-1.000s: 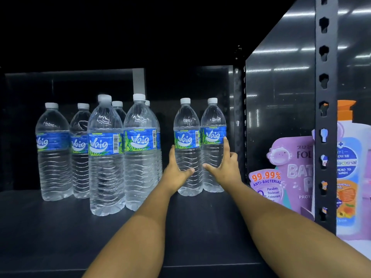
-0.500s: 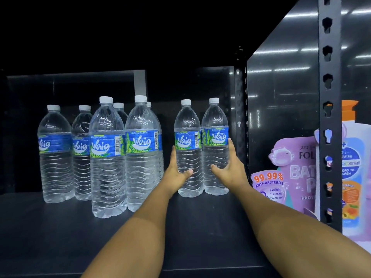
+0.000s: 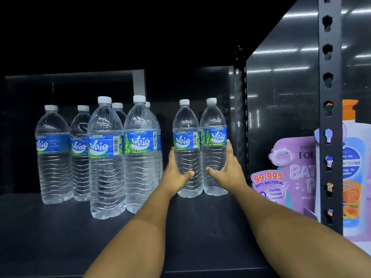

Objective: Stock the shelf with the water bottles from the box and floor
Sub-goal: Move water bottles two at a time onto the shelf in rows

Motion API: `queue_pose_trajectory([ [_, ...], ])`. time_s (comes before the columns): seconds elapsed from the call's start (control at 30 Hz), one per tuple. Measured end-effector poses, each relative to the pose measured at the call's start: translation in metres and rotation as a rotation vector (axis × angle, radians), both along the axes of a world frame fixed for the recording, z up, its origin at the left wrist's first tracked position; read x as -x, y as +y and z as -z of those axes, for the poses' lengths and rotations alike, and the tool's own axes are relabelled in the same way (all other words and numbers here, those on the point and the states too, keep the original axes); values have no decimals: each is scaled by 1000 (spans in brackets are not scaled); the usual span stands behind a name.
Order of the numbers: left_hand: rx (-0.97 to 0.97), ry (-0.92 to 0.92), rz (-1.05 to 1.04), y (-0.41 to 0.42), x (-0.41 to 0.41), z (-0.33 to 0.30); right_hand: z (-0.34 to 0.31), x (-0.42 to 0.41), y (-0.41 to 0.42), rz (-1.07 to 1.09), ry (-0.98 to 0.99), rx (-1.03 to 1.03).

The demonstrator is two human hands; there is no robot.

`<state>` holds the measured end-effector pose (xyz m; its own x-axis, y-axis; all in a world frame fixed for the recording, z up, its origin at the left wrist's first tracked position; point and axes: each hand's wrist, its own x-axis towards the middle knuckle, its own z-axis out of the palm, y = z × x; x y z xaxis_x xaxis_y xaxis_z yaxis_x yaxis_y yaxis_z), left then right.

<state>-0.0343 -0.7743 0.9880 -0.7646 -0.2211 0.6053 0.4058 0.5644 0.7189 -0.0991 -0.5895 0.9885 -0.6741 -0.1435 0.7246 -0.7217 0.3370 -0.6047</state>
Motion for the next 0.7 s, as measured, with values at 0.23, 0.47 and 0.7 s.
queue_pose_trajectory([
  [0.23, 4, 3, 8, -1, -1, 0, 1, 0, 0, -12, 1, 4],
  [0.47, -26, 16, -30, -1, -1, -3, 0, -3, 2, -8, -24, -18],
  [0.7, -2, 15, -29, 2, -5, -3, -1, -8, 3, -6, -45, -28],
])
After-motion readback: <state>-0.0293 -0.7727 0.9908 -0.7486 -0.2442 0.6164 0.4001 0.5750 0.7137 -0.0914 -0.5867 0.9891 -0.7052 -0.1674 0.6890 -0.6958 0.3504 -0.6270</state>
